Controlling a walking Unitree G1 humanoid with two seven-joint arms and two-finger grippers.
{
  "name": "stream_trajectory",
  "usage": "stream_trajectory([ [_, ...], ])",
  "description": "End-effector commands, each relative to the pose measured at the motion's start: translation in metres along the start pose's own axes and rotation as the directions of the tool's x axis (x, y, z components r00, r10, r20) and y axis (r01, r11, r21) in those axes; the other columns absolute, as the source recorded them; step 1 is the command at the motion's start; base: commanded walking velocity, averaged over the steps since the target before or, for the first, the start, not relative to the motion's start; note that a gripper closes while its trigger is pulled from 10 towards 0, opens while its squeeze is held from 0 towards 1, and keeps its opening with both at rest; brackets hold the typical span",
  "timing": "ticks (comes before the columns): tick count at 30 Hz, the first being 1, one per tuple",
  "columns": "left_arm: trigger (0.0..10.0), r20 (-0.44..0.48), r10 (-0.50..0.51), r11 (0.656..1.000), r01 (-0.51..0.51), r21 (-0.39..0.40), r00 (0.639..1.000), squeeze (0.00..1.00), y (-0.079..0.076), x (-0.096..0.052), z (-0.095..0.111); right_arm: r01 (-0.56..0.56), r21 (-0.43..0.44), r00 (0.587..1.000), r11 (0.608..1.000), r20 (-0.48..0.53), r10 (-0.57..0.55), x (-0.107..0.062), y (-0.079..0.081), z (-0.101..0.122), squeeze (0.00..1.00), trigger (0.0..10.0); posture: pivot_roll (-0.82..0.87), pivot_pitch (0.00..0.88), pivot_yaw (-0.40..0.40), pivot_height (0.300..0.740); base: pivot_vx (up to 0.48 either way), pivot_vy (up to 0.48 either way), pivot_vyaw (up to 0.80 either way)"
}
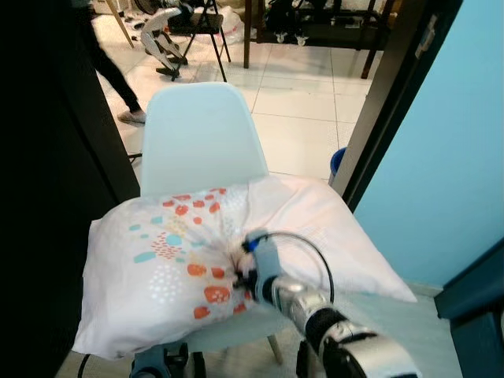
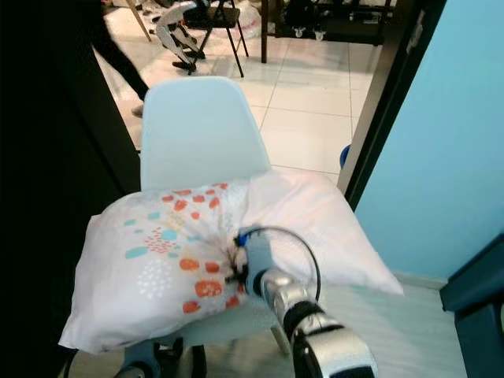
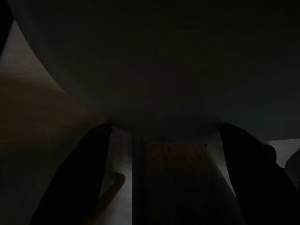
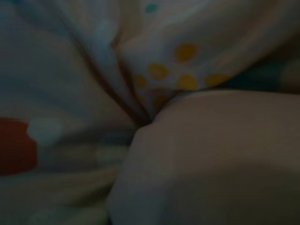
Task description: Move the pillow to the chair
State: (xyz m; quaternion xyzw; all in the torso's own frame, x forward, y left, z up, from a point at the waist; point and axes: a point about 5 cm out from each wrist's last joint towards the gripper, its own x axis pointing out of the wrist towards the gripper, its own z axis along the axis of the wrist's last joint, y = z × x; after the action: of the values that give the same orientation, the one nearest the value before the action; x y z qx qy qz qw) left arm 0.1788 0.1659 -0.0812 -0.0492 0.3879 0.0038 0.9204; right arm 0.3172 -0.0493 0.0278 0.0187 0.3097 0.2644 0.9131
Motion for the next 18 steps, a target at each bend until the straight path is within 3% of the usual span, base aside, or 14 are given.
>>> stream_trajectory([
  [1, 10.0, -0.309, 0.022, 1.0, -0.022, 0.004, 0.951, 0.0, 0.002, -0.03, -0.078, -0.116, -0.064, 0.993, 0.991, 0.003, 0.117, 0.012, 0.051, 0.002, 0.0, 10.0, 0.05, 0.174, -0.091, 0.595, 0.0, 0.0, 0.0],
  [5, 10.0, -0.309, 0.027, 1.0, -0.03, -0.005, 0.951, 0.0, 0.002, -0.032, -0.08, -0.147, -0.173, 0.985, 0.974, -0.112, 0.128, 0.011, 0.063, -0.028, 0.0, 10.0, 0.07, 0.178, -0.098, 0.595, 0.0, 0.0, 0.0],
  [13, 10.0, -0.307, 0.024, 0.999, -0.029, -0.013, 0.951, 0.0, 0.0, -0.032, -0.082, -0.246, -0.211, 0.951, 0.946, -0.24, 0.193, 0.007, 0.088, -0.071, 0.0, 10.0, 0.07, 0.186, -0.099, 0.595, 0.0, 0.0, 0.0],
  [14, 10.0, -0.307, 0.022, 1.0, -0.027, -0.014, 0.951, 0.0, -0.001, -0.032, -0.082, -0.23, -0.193, 0.952, 0.954, -0.249, 0.179, 0.006, 0.089, -0.075, 0.63, 10.0, 0.07, 0.189, -0.098, 0.595, 0.0, 0.0, 0.0],
  [15, 10.0, -0.307, 0.022, 1.0, -0.027, -0.014, 0.951, 0.0, -0.001, -0.032, -0.082, -0.23, -0.193, 0.952, 0.954, -0.249, 0.179, 0.006, 0.089, -0.075, 0.63, 10.0, 0.07, 0.189, -0.098, 0.595, 0.0, 0.0, 0.0],
  [16, 10.0, -0.306, 0.02, 1.0, -0.026, -0.014, 0.952, 0.0, -0.002, -0.032, -0.081, -0.216, -0.153, 0.954, 0.964, -0.241, 0.176, 0.006, 0.09, -0.075, 1.0, 10.0, 0.07, 0.191, -0.099, 0.595, 0.0, 0.0, 0.0],
  [17, 10.0, -0.306, 0.02, 1.0, -0.026, -0.014, 0.952, 0.0, -0.002, -0.032, -0.081, -0.216, -0.153, 0.954, 0.964, -0.241, 0.176, 0.006, 0.09, -0.075, 1.0, 10.0, 0.07, 0.191, -0.099, 0.595, 0.0, 0.0, 0.0],
  [18, 10.0, -0.303, 0.017, 1.0, -0.023, -0.017, 0.953, 0.0, -0.004, -0.031, -0.08, -0.229, -0.089, 0.957, 0.969, -0.205, 0.207, 0.007, 0.092, -0.069, 1.0, 10.0, 0.07, 0.19, -0.098, 0.595, 0.0, 0.0, 0.0],
])
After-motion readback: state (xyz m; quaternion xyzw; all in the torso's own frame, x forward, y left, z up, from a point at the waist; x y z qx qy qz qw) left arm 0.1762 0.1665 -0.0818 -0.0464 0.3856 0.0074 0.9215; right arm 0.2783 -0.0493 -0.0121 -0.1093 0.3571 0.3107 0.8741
